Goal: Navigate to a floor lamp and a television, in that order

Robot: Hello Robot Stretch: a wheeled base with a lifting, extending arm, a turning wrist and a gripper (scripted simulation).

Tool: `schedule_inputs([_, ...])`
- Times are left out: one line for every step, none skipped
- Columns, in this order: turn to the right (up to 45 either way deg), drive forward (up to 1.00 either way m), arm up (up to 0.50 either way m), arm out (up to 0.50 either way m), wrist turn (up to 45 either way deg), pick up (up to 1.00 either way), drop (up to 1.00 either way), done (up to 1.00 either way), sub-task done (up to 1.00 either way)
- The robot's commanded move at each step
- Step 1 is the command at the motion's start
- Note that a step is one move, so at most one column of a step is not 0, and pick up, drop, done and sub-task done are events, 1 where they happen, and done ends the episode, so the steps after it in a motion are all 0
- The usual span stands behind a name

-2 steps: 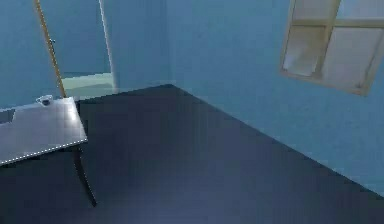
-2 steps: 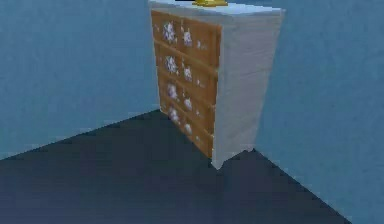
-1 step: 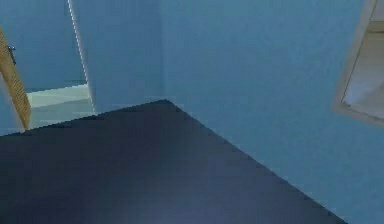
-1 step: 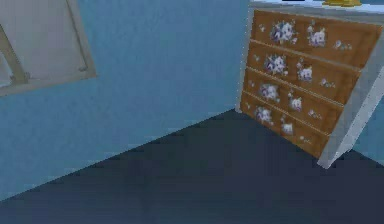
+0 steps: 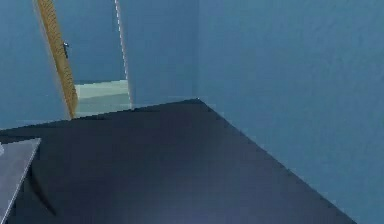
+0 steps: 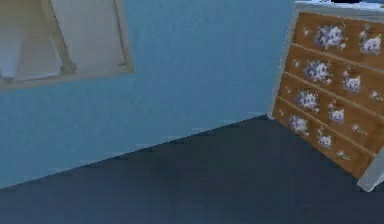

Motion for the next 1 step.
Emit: schedule_inputs([0.0,0.3,0.0,0.0,0.0,0.0,0.0,0.0,0.0])
